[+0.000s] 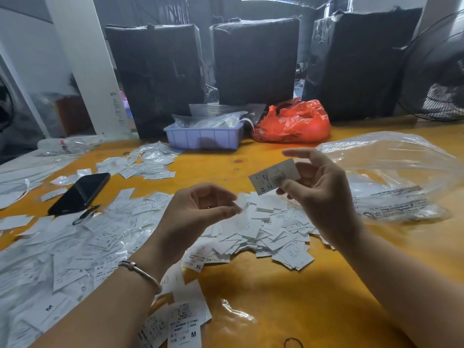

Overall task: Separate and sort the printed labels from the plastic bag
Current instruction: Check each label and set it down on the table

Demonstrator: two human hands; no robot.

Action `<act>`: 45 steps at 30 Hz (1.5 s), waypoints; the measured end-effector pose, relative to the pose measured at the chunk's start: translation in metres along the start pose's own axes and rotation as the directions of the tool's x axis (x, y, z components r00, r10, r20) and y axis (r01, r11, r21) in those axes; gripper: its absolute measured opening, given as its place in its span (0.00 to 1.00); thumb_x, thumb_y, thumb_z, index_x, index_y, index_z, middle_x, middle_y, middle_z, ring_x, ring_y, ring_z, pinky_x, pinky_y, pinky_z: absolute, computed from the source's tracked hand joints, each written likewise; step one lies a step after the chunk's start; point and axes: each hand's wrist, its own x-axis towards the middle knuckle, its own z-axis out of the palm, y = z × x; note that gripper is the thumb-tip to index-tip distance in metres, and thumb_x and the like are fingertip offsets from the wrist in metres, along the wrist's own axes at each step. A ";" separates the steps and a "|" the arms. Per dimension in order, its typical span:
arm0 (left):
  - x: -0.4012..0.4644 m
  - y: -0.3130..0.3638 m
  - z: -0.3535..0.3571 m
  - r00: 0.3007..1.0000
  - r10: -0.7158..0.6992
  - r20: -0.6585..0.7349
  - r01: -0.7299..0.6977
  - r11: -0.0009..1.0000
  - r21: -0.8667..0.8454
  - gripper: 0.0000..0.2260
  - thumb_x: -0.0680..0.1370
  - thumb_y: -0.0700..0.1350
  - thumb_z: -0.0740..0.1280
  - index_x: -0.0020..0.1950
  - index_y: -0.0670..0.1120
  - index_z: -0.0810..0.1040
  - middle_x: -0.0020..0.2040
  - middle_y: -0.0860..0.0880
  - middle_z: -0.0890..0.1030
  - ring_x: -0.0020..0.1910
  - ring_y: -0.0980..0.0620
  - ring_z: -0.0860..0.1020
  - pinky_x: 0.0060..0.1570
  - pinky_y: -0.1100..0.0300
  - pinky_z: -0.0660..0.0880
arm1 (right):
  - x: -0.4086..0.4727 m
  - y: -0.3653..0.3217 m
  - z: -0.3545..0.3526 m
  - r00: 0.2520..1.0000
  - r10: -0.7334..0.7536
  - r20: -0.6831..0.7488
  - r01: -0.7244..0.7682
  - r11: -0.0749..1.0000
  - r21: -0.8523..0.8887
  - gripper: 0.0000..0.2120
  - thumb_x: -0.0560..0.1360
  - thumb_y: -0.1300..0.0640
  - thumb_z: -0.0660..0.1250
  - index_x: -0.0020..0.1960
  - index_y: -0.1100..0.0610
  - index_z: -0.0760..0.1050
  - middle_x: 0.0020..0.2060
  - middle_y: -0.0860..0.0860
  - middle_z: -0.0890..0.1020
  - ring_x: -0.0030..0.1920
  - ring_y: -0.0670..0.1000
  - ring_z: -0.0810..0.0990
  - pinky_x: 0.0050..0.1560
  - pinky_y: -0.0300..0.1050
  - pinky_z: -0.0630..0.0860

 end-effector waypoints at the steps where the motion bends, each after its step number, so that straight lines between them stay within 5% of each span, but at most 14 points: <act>1: 0.000 0.000 0.000 1.000 0.010 -0.001 -0.010 1.000 0.009 0.07 0.70 0.37 0.75 0.47 0.43 0.84 0.42 0.45 0.86 0.46 0.51 0.85 0.44 0.67 0.78 | 0.000 -0.004 -0.001 0.999 -0.040 -0.005 0.040 0.999 0.007 0.14 0.70 0.71 0.71 0.54 0.61 0.76 0.42 0.55 0.84 0.37 0.47 0.84 0.36 0.34 0.77; 4: 0.000 -0.001 0.001 0.999 0.037 0.020 -0.038 0.998 0.056 0.05 0.72 0.36 0.73 0.46 0.44 0.85 0.42 0.47 0.86 0.46 0.51 0.84 0.45 0.66 0.78 | -0.001 -0.012 0.001 0.993 -0.116 0.007 0.116 0.993 0.014 0.08 0.69 0.69 0.73 0.45 0.62 0.77 0.41 0.53 0.85 0.38 0.48 0.85 0.37 0.35 0.78; 10: -0.002 -0.001 0.003 0.999 0.038 0.014 -0.040 0.988 0.149 0.07 0.72 0.39 0.74 0.45 0.50 0.86 0.44 0.50 0.85 0.48 0.50 0.82 0.52 0.51 0.81 | -0.006 -0.012 0.008 0.993 -0.070 0.096 0.060 0.993 0.106 0.06 0.69 0.68 0.73 0.45 0.64 0.79 0.40 0.54 0.86 0.36 0.55 0.85 0.33 0.40 0.77; 16: -0.003 0.002 0.004 0.998 0.066 0.017 -0.068 0.984 0.166 0.13 0.64 0.47 0.77 0.47 0.50 0.84 0.40 0.50 0.85 0.44 0.49 0.83 0.47 0.55 0.82 | -0.005 -0.017 0.003 0.993 -0.082 0.087 0.074 0.994 0.086 0.06 0.68 0.69 0.73 0.45 0.66 0.79 0.39 0.56 0.86 0.36 0.54 0.85 0.33 0.40 0.77; 29: -0.001 -0.001 0.003 0.997 0.081 -0.002 -0.080 0.984 0.157 0.13 0.63 0.46 0.77 0.46 0.46 0.83 0.42 0.49 0.85 0.44 0.50 0.84 0.44 0.60 0.81 | -0.007 -0.018 0.007 0.987 -0.118 0.111 0.122 0.992 -0.025 0.05 0.69 0.68 0.74 0.43 0.63 0.80 0.40 0.54 0.86 0.36 0.49 0.85 0.34 0.35 0.77; 35: -0.002 -0.003 0.004 0.997 0.077 0.009 -0.077 0.992 0.102 0.08 0.69 0.41 0.74 0.47 0.41 0.84 0.42 0.47 0.87 0.42 0.49 0.85 0.43 0.63 0.79 | -0.007 -0.015 0.004 0.988 -0.152 0.026 0.155 0.966 -0.206 0.22 0.72 0.65 0.72 0.63 0.52 0.75 0.45 0.49 0.84 0.38 0.42 0.84 0.34 0.34 0.79; 39: -0.001 -0.004 0.005 1.000 0.022 0.013 -0.023 0.996 0.087 0.12 0.67 0.48 0.73 0.47 0.45 0.86 0.45 0.50 0.86 0.49 0.52 0.83 0.49 0.60 0.80 | -0.006 -0.014 0.004 0.988 -0.128 0.085 0.148 0.943 -0.298 0.17 0.74 0.70 0.65 0.55 0.52 0.81 0.40 0.48 0.83 0.39 0.47 0.80 0.34 0.50 0.79; 45: -0.001 -0.002 0.003 0.999 0.035 0.012 -0.035 0.998 0.060 0.10 0.64 0.46 0.75 0.44 0.47 0.85 0.42 0.49 0.86 0.42 0.53 0.84 0.42 0.66 0.79 | -0.007 -0.011 0.005 0.984 -0.113 0.138 0.155 0.926 -0.345 0.27 0.75 0.68 0.62 0.68 0.46 0.71 0.36 0.52 0.82 0.32 0.53 0.78 0.34 0.54 0.80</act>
